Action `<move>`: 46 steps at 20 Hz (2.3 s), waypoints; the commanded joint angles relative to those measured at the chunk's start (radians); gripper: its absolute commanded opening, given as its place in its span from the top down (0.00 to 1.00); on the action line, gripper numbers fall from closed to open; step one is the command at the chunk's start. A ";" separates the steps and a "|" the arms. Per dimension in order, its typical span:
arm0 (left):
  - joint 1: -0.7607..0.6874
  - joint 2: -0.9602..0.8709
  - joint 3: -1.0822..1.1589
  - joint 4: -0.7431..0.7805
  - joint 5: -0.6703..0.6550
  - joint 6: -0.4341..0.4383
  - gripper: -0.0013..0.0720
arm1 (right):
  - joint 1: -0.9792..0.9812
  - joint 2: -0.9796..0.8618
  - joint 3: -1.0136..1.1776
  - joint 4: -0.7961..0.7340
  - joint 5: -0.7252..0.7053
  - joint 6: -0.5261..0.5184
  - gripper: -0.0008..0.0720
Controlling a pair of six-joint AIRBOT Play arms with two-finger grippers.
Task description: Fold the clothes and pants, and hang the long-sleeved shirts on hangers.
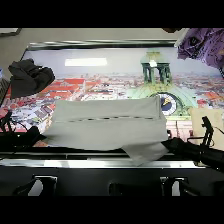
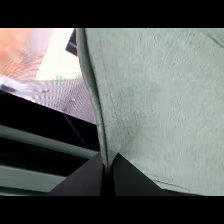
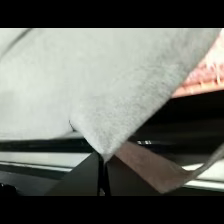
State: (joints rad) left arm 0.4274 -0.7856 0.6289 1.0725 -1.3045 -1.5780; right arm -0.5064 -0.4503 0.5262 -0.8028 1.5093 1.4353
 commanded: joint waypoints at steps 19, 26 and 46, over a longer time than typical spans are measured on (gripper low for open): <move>-0.214 -0.754 0.592 0.002 0.363 0.031 0.96 | 0.267 -1.076 0.702 0.009 -0.495 -0.185 0.94; -0.240 -0.916 0.753 0.003 0.364 0.032 0.96 | 0.303 -1.170 0.744 -0.010 -0.571 -0.186 0.94; -0.257 -0.924 0.935 0.013 0.208 -0.002 0.15 | 0.019 -1.380 0.942 -0.019 -0.075 -0.176 0.06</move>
State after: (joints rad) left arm 0.1764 -1.7161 1.5513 1.0836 -1.0733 -1.5784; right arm -0.4526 -1.7741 1.4723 -0.8440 1.3357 1.3125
